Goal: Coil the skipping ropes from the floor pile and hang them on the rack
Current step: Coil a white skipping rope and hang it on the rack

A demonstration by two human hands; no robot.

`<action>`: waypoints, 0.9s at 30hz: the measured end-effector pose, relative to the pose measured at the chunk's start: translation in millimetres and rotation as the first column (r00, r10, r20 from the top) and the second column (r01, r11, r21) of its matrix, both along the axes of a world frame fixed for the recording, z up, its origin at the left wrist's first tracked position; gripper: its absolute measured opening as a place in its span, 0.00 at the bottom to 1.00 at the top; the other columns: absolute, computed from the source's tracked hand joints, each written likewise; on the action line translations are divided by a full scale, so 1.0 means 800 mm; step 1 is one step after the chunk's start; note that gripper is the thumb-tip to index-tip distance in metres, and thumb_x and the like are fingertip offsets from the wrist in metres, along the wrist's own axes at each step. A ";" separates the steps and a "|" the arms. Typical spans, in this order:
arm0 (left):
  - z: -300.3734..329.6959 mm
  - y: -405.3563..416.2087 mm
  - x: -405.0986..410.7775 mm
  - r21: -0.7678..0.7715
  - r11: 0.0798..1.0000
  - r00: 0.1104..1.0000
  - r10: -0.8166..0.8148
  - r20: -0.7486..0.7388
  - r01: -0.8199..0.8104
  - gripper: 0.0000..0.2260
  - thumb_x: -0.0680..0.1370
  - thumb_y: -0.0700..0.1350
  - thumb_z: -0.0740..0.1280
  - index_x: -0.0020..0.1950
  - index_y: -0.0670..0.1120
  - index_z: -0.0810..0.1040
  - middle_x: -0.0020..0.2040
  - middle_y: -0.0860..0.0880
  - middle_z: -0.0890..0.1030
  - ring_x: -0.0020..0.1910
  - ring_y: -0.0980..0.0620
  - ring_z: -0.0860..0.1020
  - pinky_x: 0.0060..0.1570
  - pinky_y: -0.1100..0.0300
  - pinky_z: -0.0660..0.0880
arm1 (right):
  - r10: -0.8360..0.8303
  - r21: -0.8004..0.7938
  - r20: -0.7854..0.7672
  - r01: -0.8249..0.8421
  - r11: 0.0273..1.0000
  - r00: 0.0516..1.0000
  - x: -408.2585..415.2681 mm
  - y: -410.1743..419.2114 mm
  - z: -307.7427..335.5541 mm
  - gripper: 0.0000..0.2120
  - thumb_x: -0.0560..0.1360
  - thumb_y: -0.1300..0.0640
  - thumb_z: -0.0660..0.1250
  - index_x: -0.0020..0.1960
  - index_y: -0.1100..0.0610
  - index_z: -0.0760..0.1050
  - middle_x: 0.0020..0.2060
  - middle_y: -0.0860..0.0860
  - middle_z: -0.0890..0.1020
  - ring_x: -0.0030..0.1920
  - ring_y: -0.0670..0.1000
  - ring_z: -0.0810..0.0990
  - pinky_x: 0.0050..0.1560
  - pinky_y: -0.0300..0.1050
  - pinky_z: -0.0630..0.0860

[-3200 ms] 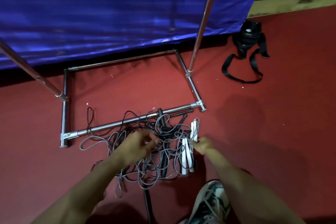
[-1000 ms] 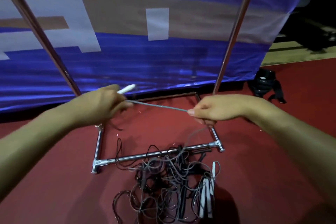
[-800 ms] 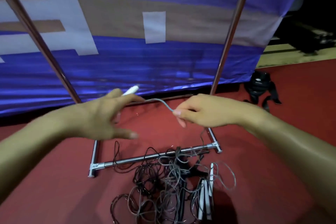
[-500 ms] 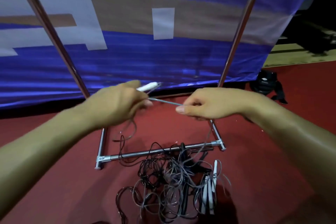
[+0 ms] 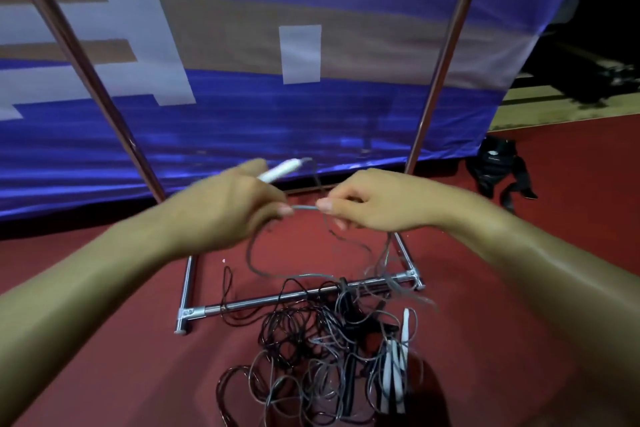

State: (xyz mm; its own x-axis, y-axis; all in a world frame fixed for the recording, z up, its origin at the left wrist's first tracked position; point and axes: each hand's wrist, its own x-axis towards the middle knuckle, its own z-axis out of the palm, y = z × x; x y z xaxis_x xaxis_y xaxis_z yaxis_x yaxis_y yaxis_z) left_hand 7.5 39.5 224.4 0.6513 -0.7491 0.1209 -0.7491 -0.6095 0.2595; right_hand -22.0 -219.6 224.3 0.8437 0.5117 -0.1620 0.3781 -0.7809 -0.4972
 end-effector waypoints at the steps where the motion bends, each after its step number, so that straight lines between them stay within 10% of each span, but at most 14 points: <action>1: 0.000 0.017 0.013 0.015 0.998 0.997 0.061 0.045 -0.062 0.26 0.78 0.68 0.54 0.45 0.52 0.84 0.42 0.54 0.67 0.36 0.55 0.72 0.44 0.52 0.73 | -0.019 -0.032 -0.073 0.016 0.999 0.997 0.003 -0.016 -0.001 0.21 0.85 0.43 0.57 0.38 0.50 0.77 0.27 0.44 0.76 0.27 0.42 0.71 0.36 0.36 0.69; 4: -0.006 0.052 0.033 0.063 0.966 0.967 0.247 0.055 -0.250 0.30 0.76 0.72 0.56 0.49 0.50 0.85 0.43 0.53 0.68 0.38 0.46 0.75 0.47 0.43 0.77 | -0.062 -0.082 -0.118 0.052 0.995 0.991 0.010 -0.050 -0.011 0.20 0.86 0.46 0.56 0.40 0.51 0.75 0.30 0.45 0.75 0.29 0.42 0.71 0.40 0.40 0.71; 9: -0.008 -0.018 -0.014 0.096 0.991 0.986 0.109 -0.123 -0.097 0.31 0.74 0.70 0.60 0.74 0.59 0.70 0.52 0.57 0.66 0.48 0.51 0.77 0.56 0.53 0.74 | 0.053 -0.031 0.087 -0.051 0.998 0.995 -0.010 -0.006 -0.004 0.17 0.86 0.48 0.57 0.41 0.48 0.76 0.35 0.45 0.80 0.35 0.45 0.78 0.44 0.41 0.73; 12: -0.018 -0.050 -0.034 0.060 0.998 1.000 0.006 -0.019 -0.005 0.19 0.79 0.69 0.54 0.62 0.63 0.74 0.48 0.55 0.64 0.38 0.52 0.74 0.45 0.48 0.76 | 0.031 0.017 0.133 -0.033 0.999 0.991 -0.016 0.006 0.001 0.18 0.85 0.46 0.58 0.40 0.49 0.78 0.31 0.48 0.79 0.34 0.49 0.78 0.41 0.47 0.74; 17: -0.019 -0.009 0.003 0.062 0.995 0.995 0.080 0.059 -0.084 0.28 0.78 0.69 0.47 0.43 0.50 0.76 0.42 0.53 0.64 0.33 0.53 0.69 0.39 0.49 0.73 | -0.062 -0.007 -0.102 0.062 0.998 0.993 -0.008 -0.047 0.000 0.21 0.85 0.43 0.58 0.37 0.50 0.75 0.27 0.49 0.75 0.29 0.49 0.73 0.41 0.49 0.77; 20: -0.020 0.025 0.022 0.164 0.973 0.986 0.167 0.005 -0.165 0.41 0.71 0.80 0.43 0.46 0.49 0.80 0.44 0.55 0.66 0.35 0.57 0.72 0.43 0.51 0.72 | -0.100 -0.045 -0.124 0.095 0.994 0.987 0.000 -0.078 -0.005 0.19 0.85 0.45 0.58 0.39 0.50 0.74 0.29 0.45 0.74 0.30 0.48 0.72 0.40 0.55 0.77; 24: -0.014 -0.008 -0.003 0.086 0.990 0.972 0.124 -0.198 -0.109 0.25 0.71 0.72 0.64 0.62 0.59 0.73 0.54 0.66 0.64 0.50 0.59 0.76 0.58 0.59 0.71 | 0.027 -0.087 0.059 -0.022 0.996 0.998 -0.011 -0.047 0.000 0.16 0.85 0.47 0.58 0.42 0.49 0.76 0.32 0.47 0.80 0.32 0.43 0.80 0.44 0.47 0.77; 27: -0.010 -0.052 -0.026 0.007 1.000 0.980 0.013 -0.199 -0.011 0.14 0.78 0.65 0.60 0.56 0.59 0.76 0.50 0.59 0.66 0.45 0.59 0.74 0.50 0.61 0.67 | 0.036 0.021 0.153 -0.040 0.999 0.988 -0.021 -0.017 0.006 0.15 0.85 0.46 0.58 0.42 0.48 0.75 0.31 0.48 0.81 0.32 0.45 0.82 0.42 0.44 0.77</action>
State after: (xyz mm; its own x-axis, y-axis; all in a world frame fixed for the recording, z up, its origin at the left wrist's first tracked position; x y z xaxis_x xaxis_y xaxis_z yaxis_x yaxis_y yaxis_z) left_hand -13.0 -1.7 216.7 0.6709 -0.7414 -0.0166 -0.6753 -0.6200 0.3995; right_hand -38.5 -233.3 229.1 0.8375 0.5461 -0.0200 0.4804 -0.7531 -0.4496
